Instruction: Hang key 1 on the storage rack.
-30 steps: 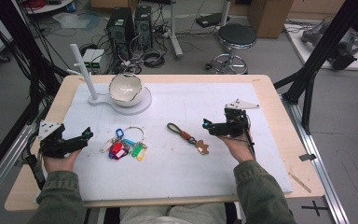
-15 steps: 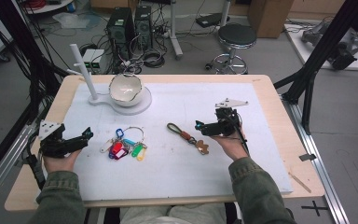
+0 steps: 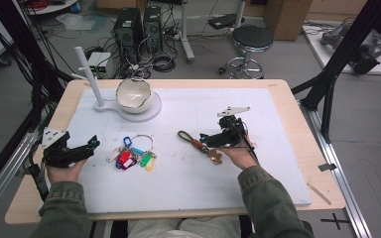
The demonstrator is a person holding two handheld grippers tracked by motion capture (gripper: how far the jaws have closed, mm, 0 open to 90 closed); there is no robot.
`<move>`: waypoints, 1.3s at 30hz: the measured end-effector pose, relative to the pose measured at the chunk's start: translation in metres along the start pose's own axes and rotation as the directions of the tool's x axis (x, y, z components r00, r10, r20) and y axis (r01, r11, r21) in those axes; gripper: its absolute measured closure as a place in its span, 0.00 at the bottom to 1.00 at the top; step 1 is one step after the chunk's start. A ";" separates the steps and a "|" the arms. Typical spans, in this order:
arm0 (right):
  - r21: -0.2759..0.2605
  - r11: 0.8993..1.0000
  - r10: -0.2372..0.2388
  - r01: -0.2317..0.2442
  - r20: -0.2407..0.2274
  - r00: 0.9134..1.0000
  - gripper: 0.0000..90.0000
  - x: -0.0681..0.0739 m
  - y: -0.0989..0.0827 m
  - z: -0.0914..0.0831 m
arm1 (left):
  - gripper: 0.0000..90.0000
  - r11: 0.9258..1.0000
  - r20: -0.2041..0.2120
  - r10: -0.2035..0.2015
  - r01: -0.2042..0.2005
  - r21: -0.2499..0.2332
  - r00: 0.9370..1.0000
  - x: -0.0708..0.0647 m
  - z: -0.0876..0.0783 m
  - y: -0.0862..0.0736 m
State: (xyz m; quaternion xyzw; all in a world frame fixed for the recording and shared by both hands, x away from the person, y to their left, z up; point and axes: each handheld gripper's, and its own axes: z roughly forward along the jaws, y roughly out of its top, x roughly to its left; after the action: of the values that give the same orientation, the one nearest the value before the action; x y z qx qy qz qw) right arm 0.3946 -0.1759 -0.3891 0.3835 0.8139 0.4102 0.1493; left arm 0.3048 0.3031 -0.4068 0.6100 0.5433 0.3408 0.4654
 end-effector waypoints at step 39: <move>0.213 0.974 -0.060 0.083 -0.111 0.992 0.38 0.015 -0.006 0.044 | 0.02 1.000 0.008 0.005 -0.005 0.009 1.000 -0.001 0.001 0.000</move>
State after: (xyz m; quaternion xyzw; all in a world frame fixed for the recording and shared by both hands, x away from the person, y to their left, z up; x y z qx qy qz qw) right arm 0.4065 -0.1428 -0.4197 0.3462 0.8737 0.3326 0.0786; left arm 0.3057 0.3020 -0.4075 0.6147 0.5416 0.3371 0.4639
